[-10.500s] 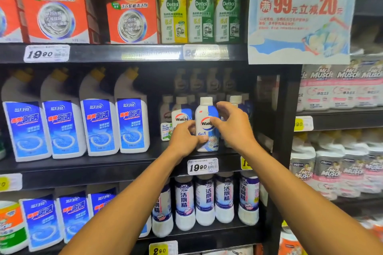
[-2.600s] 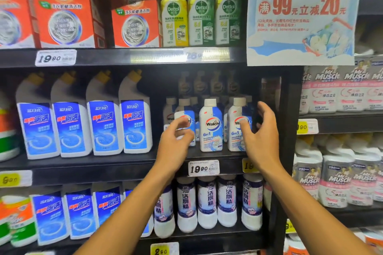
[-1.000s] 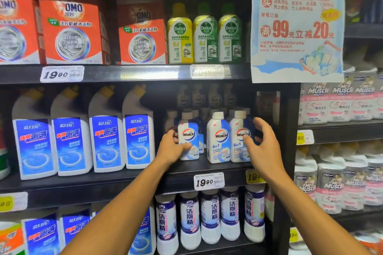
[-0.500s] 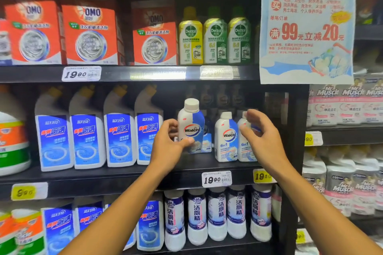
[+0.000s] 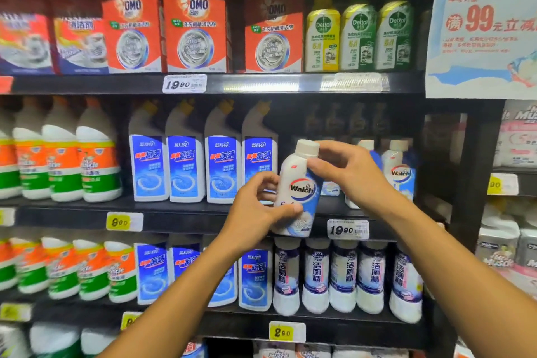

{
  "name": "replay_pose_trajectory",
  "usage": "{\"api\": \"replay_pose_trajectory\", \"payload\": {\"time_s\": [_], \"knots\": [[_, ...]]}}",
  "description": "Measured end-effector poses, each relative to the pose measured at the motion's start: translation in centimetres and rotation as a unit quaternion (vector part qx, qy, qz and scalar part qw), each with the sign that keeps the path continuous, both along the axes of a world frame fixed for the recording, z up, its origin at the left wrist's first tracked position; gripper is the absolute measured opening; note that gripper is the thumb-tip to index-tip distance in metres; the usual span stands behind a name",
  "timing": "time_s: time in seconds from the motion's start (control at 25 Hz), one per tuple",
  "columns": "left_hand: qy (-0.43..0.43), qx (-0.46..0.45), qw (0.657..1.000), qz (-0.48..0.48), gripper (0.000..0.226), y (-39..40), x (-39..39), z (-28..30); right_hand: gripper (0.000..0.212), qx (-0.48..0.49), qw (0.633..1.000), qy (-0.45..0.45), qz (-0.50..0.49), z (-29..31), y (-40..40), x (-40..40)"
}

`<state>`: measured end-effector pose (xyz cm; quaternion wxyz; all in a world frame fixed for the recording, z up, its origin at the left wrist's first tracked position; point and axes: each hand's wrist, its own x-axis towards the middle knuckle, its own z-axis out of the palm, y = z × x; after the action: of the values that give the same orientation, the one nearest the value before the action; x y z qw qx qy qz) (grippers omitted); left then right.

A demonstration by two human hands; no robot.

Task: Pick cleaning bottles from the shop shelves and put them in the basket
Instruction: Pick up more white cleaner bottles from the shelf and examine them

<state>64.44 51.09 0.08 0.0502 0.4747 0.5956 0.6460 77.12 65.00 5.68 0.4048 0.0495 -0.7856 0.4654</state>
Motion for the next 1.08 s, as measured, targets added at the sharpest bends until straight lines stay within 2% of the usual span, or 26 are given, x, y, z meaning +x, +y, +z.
{"api": "replay_pose_trajectory", "payload": {"time_s": [0.2, 0.32, 0.4, 0.56, 0.76, 0.96, 1.08], "knots": [[-0.122, -0.030, 0.983, -0.132, 0.035, -1.0, -0.1, -1.7, 0.016, -0.048, 0.998, -0.049, 0.011, -0.6, -0.3, -0.4], [-0.122, -0.028, 0.982, -0.139, 0.042, -1.0, -0.1, -2.1, 0.032, -0.066, 0.991, -0.117, 0.019, 0.5, 0.2, 0.1], [-0.111, -0.010, 0.985, -0.131, 0.042, -0.8, -0.1, -2.1, 0.031, -0.052, 0.990, -0.132, 0.017, 1.2, 0.4, 0.3], [-0.091, 0.018, 0.990, -0.102, 0.037, -0.5, 0.2, -1.7, 0.026, -0.037, 0.995, -0.093, -0.001, 1.6, 0.2, 0.2], [-0.135, -0.018, 0.975, -0.177, 0.041, -0.9, 0.2, -1.2, 0.019, -0.039, 0.996, -0.076, -0.020, 2.4, -0.1, 0.0], [-0.103, 0.007, 0.987, -0.120, 0.029, -0.6, 0.5, -0.7, 0.012, -0.020, 0.994, -0.090, -0.053, 2.7, -0.2, 0.0], [-0.121, 0.004, 0.979, -0.163, 0.034, -1.0, 0.2, -0.2, 0.012, -0.053, 0.996, -0.064, -0.034, 3.0, -0.7, -0.1]]}}
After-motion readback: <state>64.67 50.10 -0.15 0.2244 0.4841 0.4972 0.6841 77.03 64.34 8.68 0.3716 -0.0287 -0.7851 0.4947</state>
